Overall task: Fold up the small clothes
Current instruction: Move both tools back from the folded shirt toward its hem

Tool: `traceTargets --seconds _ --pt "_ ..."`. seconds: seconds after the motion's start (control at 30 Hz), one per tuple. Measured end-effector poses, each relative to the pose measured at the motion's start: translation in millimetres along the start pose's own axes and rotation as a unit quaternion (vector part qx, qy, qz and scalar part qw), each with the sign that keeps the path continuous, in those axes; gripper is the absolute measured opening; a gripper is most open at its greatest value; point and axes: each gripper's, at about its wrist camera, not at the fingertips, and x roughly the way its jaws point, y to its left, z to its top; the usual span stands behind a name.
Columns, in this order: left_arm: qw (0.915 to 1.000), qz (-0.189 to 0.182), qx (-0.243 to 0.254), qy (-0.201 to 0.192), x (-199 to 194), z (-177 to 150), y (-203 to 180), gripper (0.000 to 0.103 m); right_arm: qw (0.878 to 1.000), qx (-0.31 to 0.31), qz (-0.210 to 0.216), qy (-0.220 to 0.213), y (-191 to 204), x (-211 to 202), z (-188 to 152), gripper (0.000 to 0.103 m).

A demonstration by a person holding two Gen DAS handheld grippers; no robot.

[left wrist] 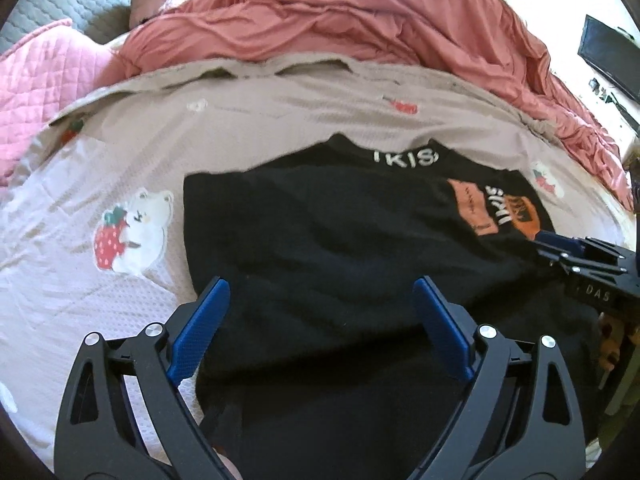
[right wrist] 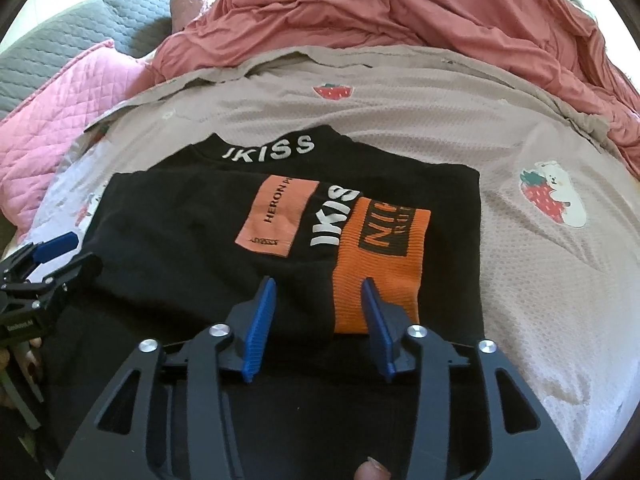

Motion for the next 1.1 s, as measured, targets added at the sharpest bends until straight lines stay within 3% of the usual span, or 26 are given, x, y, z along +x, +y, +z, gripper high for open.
traceTargets --seconds 0.17,0.2,0.3,0.43,0.83,1.1 --pt "0.9998 0.007 -0.005 -0.016 -11.9 2.3 2.4 0.093 1.000 0.007 0.005 -0.009 -1.9 -9.4 -0.2 0.060" --pt "0.9998 0.007 -0.006 -0.018 -13.9 3.0 2.9 0.093 1.000 0.008 0.005 -0.011 -1.8 -10.9 0.0 0.060" --pt "0.9994 0.002 -0.016 -0.032 -24.0 4.4 7.5 0.093 1.000 0.012 0.006 -0.019 -2.2 -18.1 1.1 0.074" --pt "0.9983 0.003 -0.028 -0.050 -38.6 5.1 16.3 0.093 0.999 0.013 0.009 -0.032 -1.3 -30.6 3.2 0.081" --pt "0.9928 0.014 -0.069 -0.097 -82.0 -8.1 45.0 0.093 0.998 0.017 0.007 -0.059 -7.3 -67.2 -0.1 0.086" --pt "0.9892 0.013 -0.105 -0.101 -100.4 -29.8 68.1 0.093 0.998 0.020 0.004 -0.065 -15.7 -89.7 -13.7 0.086"
